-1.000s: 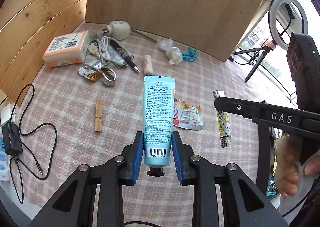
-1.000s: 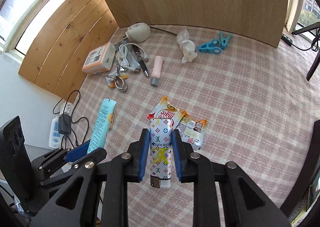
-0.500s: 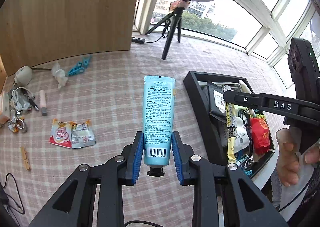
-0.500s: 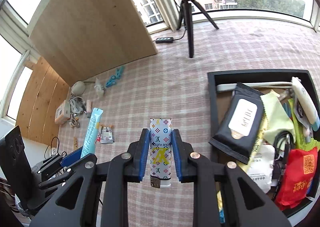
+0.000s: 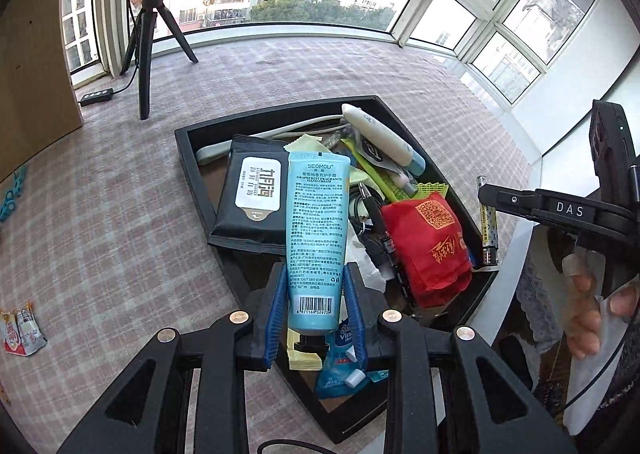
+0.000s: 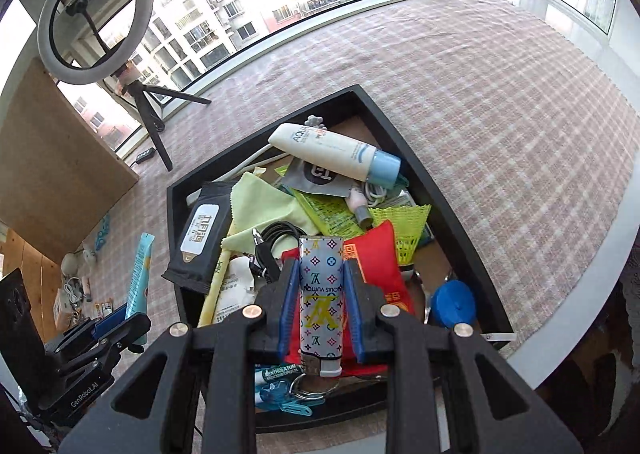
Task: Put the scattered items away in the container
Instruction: 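Carry the blue tube and lighter into the black tray and release both, then move both open tools back over the remaining items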
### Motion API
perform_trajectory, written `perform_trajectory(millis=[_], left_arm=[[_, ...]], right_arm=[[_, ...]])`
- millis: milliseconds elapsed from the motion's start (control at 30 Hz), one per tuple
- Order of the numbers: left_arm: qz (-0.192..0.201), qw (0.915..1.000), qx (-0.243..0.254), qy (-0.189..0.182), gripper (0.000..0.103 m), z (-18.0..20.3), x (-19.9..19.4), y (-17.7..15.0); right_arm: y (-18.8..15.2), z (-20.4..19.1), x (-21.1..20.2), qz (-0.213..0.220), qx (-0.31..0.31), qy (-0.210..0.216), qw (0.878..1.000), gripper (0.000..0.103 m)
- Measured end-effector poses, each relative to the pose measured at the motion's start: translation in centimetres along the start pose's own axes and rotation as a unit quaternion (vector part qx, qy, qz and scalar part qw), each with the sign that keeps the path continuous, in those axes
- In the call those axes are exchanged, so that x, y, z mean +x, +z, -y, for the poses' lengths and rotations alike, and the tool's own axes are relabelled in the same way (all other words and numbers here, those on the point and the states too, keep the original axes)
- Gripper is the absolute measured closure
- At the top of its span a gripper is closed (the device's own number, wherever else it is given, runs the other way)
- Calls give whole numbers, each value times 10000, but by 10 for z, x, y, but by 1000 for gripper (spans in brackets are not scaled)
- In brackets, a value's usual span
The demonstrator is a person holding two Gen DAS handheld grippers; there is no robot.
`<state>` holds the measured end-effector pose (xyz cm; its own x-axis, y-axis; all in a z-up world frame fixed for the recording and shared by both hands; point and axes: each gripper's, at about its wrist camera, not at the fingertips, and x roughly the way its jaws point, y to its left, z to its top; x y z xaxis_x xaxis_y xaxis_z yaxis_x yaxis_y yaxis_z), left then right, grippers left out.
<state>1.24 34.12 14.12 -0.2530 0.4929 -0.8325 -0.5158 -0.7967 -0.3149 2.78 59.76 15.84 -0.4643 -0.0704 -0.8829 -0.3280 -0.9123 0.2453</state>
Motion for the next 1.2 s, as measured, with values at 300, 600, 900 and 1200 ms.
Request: perform_trajectory(millis=[300, 600, 900, 1200], left_arm=[[-60, 9998, 192, -84, 76, 37, 19, 6], [78, 9997, 120, 174, 49, 33, 11, 5], [116, 9979, -399, 504, 50, -10, -4, -4], [380, 9848, -1279, 1109, 50, -91, -47, -27]], right_arm=[[2, 39, -3, -7, 97, -282, 9996, 80], [6, 34, -12, 184, -35, -384, 9991, 58], [12, -8, -1, 177, -408, 9, 9990, 58], [16, -94, 26, 58, -1082, 431, 9932, 58]])
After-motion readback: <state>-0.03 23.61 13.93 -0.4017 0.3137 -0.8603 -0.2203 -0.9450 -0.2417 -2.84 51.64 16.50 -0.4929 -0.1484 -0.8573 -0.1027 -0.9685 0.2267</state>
